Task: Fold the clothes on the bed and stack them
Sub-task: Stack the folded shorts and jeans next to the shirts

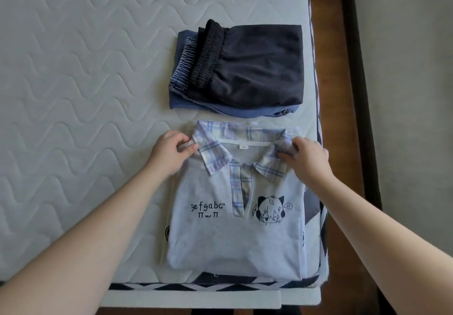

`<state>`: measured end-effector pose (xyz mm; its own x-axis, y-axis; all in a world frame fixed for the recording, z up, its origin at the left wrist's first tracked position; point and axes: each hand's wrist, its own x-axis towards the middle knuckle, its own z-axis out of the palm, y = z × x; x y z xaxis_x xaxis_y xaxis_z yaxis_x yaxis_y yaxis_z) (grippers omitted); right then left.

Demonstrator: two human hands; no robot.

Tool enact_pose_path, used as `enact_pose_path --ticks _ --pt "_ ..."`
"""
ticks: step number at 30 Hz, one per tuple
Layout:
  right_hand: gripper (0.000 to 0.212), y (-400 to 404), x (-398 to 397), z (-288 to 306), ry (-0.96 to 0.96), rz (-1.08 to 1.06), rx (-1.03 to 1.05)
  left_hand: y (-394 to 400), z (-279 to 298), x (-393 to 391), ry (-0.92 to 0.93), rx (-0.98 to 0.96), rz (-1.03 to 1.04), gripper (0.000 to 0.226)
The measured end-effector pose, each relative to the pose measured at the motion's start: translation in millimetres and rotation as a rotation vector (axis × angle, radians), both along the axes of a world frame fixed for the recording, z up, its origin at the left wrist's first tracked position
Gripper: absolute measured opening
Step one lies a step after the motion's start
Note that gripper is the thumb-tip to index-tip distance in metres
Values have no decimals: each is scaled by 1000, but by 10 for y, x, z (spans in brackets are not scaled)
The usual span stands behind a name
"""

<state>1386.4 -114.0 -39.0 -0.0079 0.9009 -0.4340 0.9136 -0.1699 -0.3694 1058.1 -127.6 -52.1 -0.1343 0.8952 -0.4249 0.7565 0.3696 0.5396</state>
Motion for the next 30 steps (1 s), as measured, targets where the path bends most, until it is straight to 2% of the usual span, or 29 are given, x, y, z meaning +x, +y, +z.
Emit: enact_pose_path --ticks 1,3,5,7,9,13,15,17,19,21,26,30 --pt "35 16 7 30 54 -15 8 15 53 -24 -110 15 21 9" --pt "28 50 -14 82 158 -41 27 70 143 -60 -297 38 46 16" --pt "20 96 -60 105 220 -25 57 158 160 -72 -364 40 31 20" --pt "18 153 -100 71 252 -13 57 259 131 -63 -338 21 -6 19" --pt "25 201 -129 15 231 -26 5 329 62 -55 -275 -24 -23 19" --pt "40 171 -96 -27 123 -152 -52 366 -47 -55 -133 -126 67 23" --pt "42 61 -88 8 53 -216 40 310 -63 -99 -112 -100 192 31" --pt "34 -57 -141 54 66 -220 202 198 -93 -163 -166 -57 342 30" --pt "25 -112 -294 103 150 -123 292 65 -124 -206 -212 -29 445 15" --pt "22 -101 -526 126 238 5 274 -62 -126 -207 -292 -49 503 6" --pt "30 53 -1211 123 345 147 195 -257 -141 -140 -435 -122 618 22" --pt "53 300 -1691 102 299 284 151 -301 -143 -57 -579 -167 590 35"
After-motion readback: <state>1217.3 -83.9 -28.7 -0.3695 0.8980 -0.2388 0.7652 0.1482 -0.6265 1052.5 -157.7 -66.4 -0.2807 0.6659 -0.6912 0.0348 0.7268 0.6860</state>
